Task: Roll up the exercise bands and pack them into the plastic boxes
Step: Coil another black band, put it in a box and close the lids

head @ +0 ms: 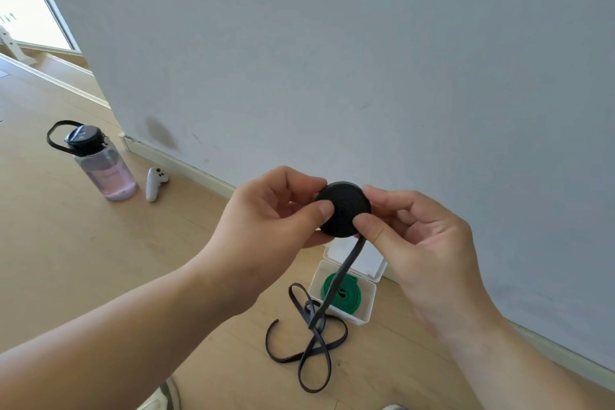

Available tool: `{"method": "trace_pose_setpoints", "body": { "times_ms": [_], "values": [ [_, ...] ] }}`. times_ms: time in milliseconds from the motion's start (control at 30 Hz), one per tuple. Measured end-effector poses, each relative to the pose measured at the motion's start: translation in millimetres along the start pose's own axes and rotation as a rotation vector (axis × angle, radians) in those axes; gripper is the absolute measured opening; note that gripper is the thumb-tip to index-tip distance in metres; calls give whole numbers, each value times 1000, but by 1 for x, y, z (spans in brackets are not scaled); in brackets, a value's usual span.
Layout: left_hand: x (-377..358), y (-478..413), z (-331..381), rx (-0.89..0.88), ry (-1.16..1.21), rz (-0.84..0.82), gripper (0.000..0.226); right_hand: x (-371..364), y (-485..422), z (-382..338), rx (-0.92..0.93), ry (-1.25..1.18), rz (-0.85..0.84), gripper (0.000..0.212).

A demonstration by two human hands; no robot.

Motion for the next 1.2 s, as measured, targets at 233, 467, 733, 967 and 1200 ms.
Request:
{"method": "trace_pose_setpoints", "body": {
  "times_ms": [233, 467, 733, 967, 1200],
  "values": [
    [-7, 3, 3, -139, -689, -74, 21, -5, 3, -4, 201, 406, -112, 33],
    [-5, 0, 5, -122, -614, -101, 30, 4, 1, -1, 17, 201, -28, 27],
    [0, -1, 2, 3, -250, -55, 19, 8, 0, -4, 7, 97, 33, 24],
    [-10, 6, 13, -344, -768, -158, 27, -5, 6, -6, 136, 387, -73, 30],
    [2, -4, 1, -38, -216, 10, 10, 3, -3, 1, -53, 68, -23, 22]
  ]
}}
Point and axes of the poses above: each hand's wrist, its own y-axis away from the middle knuckle, its own x-axis out of the back of the hand, z = x × y, the point moved 6 cm from there along -y, towards the middle knuckle, and after that the axes turned 7 degrees about -z, right-handed, at the moved point
